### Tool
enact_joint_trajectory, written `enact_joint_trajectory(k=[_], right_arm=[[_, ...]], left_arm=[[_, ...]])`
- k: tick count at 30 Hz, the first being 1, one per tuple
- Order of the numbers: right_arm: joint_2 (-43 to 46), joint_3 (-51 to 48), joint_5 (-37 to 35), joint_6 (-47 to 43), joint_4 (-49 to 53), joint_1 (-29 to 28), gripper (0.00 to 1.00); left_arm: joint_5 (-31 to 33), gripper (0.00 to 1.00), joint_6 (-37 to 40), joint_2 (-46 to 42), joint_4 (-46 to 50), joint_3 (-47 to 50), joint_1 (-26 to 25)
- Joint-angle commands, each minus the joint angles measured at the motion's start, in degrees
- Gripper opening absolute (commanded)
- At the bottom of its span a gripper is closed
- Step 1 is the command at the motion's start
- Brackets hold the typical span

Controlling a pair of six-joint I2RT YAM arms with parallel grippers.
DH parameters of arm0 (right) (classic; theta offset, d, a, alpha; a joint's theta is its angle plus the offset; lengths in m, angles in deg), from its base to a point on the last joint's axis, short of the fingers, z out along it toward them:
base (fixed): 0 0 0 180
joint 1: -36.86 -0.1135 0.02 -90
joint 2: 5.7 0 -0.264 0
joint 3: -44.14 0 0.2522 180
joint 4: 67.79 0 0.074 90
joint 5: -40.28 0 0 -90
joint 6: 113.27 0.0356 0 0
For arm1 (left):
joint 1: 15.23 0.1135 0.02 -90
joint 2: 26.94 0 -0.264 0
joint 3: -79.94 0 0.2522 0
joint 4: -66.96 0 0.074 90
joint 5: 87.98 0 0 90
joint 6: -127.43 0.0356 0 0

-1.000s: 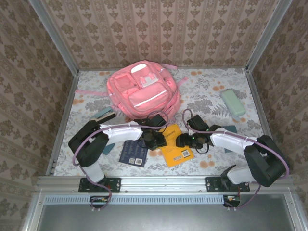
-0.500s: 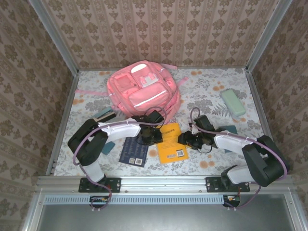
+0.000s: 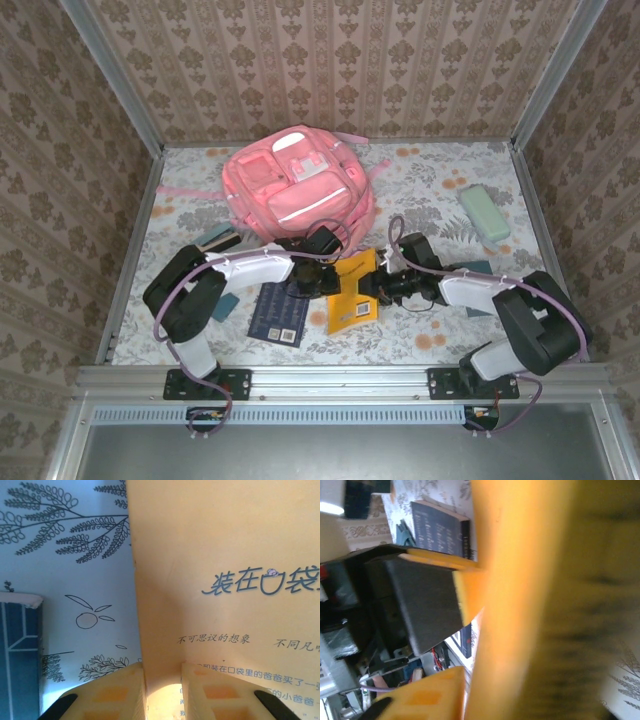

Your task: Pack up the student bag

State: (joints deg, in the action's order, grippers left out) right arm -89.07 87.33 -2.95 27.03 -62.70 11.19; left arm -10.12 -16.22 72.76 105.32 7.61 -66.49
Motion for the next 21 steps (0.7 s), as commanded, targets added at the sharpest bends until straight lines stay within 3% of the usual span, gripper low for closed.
enact_joint_trajectory(k=[1,3,4,10,16,21], right_arm=[[-0.62,3.18,4.82,-2.27,0.77,0.34,0.15],[-0.08,3.18,4.4,-2.77,2.43,0.66,0.02],[0.51,3.25,3.86,-3.22,3.59,0.8,0.0],[8.69,0.91,0.02,-3.17,6.47,5.53,0.0],[16.52,-0.76,-3.42,-2.09,5.49,9.02,0.0],[22.84,-5.61,-8.04,1.48,-2.05,9.25,0.0]], left_arm=[[-1.48,0.25,3.9,1.95,1.78,-1.43,-0.44],[-1.27,0.28,5.33,1.05,3.31,-2.55,-0.4],[-0.75,0.3,6.1,0.35,4.46,-3.42,-0.34],[2.6,0.5,12.25,-4.56,12.42,-11.51,-0.2],[8.11,0.51,22.58,-3.35,21.25,-24.28,1.9],[12.63,0.51,32.15,1.39,25.18,-33.02,4.32]])
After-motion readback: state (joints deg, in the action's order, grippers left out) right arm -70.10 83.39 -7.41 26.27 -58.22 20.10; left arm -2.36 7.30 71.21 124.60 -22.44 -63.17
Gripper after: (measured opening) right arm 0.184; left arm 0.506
